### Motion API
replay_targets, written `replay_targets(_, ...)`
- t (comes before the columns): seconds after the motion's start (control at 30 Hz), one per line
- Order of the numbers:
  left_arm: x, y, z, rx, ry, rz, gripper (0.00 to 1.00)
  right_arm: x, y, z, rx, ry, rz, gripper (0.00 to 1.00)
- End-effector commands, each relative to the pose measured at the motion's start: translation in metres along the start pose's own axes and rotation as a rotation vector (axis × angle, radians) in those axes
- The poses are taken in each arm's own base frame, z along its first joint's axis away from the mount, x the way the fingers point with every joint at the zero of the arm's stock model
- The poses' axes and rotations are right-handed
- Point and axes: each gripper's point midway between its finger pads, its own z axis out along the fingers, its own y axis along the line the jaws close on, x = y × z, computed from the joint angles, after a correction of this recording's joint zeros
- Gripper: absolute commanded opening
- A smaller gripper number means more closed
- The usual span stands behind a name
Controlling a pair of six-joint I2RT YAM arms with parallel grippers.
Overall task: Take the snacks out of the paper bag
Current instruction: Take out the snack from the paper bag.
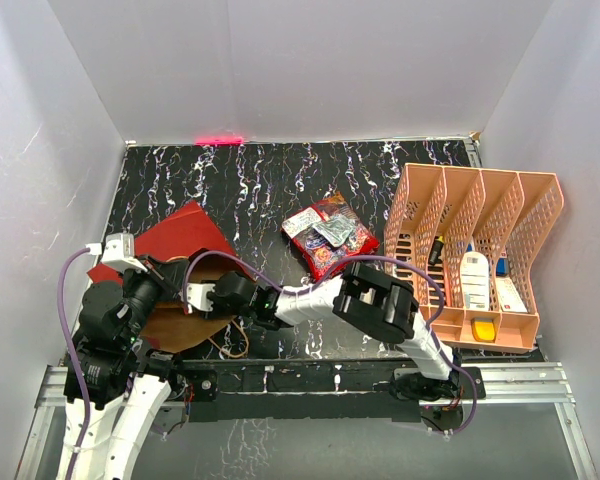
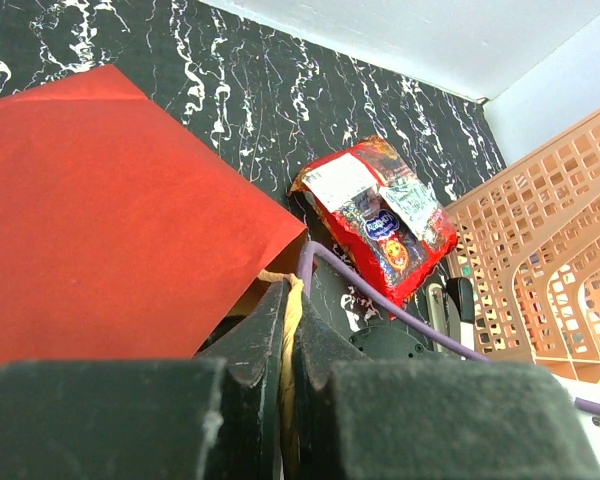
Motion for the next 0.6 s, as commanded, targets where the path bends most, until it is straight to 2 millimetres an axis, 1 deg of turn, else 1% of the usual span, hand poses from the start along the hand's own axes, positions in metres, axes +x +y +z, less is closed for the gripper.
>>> replay_targets(0.0,-0.006,-0.004,0.002,0.019,-0.018,0.002,0.00,-0.015,-0.014,-0.001,0.052,-0.039,0.025,0.26)
replay_targets(0.07,-0.006,-0.004,0.002,0.020,-0.018,0.003,0.00,-0.019,-0.016,-0.008,0.058,-0.057,0.034,0.16)
replay_targets(0.1,-0.005,-0.004,0.002,0.018,-0.015,0.002,0.00,-0.023,-0.017,-0.012,0.058,-0.068,0.038,0.12)
replay_targets(0.17,-0.005,-0.004,0.003,0.017,-0.012,0.002,0.00,-0.038,-0.023,-0.024,0.064,-0.114,0.042,0.09)
replay_targets(0.27,-0.005,-0.004,0.003,0.017,-0.017,0.003,0.00,-0.059,-0.031,-0.043,0.085,-0.192,0.042,0.07)
replay_targets(0.33,-0.005,-0.003,0.003,0.012,-0.016,0.001,0.00,-0.074,-0.033,-0.057,0.082,-0.234,0.036,0.07)
replay_targets(0.47,-0.005,-0.004,0.004,0.016,-0.007,0.002,0.00,-0.093,-0.024,-0.083,0.030,-0.321,0.072,0.07)
replay_targets(0.53,-0.005,-0.003,0.004,0.011,-0.011,0.002,0.00,-0.096,-0.016,-0.098,0.002,-0.354,0.116,0.07)
replay_targets(0.57,-0.004,-0.002,0.004,0.008,-0.009,0.000,0.00,-0.095,-0.012,-0.106,-0.013,-0.360,0.141,0.07)
